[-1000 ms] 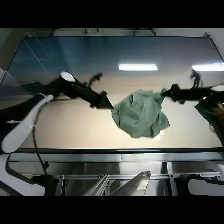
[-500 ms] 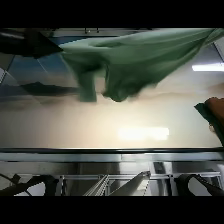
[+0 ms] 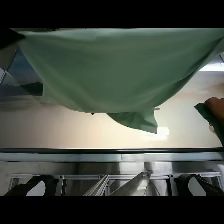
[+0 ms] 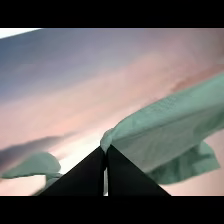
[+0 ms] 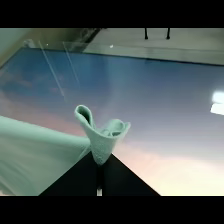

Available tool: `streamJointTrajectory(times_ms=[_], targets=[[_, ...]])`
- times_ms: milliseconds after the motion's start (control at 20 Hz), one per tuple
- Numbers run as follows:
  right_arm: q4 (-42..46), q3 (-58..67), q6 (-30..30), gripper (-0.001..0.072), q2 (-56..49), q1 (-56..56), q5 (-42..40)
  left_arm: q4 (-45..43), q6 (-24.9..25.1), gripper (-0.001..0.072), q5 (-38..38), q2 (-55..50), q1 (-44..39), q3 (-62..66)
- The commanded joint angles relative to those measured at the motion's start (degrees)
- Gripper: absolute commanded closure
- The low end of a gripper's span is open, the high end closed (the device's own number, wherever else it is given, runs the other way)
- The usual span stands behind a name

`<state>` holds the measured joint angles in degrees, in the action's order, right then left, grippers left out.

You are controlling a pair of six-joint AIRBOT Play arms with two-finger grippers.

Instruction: Fold the shirts.

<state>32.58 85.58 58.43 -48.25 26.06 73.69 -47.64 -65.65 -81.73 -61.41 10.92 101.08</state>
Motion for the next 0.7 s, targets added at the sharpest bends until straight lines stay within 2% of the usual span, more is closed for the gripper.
streamJointTrajectory(times_ms=[0, 150, 300, 450, 650], targets=[[0.2, 0.1, -0.2, 0.0695, 7.3, 0.0, -3.1, -0.2, 4.8, 0.0688, 9.7, 7.7, 3.4, 2.1], [0.2, 0.1, -0.1, 0.0695, 12.6, 0.0, -7.9, 2.6, 5.2, 0.0688, 10.7, 10.9, 5.2, 9.8], [0.4, 0.0, 2.0, 0.0695, 14.6, 0.0, -9.6, 4.2, 1.5, 0.0688, 3.1, 9.9, 6.9, 16.6], [0.0, -2.3, 5.5, 0.0695, 10.2, -0.3, -5.2, 6.7, 0.9, 0.0687, -9.0, 2.5, 7.0, 15.3], [0.0, -14.3, 3.1, 0.0695, -2.2, -4.4, -8.8, 11.6, 4.6, 0.0687, -6.3, -13.5, 5.5, 3.9]])
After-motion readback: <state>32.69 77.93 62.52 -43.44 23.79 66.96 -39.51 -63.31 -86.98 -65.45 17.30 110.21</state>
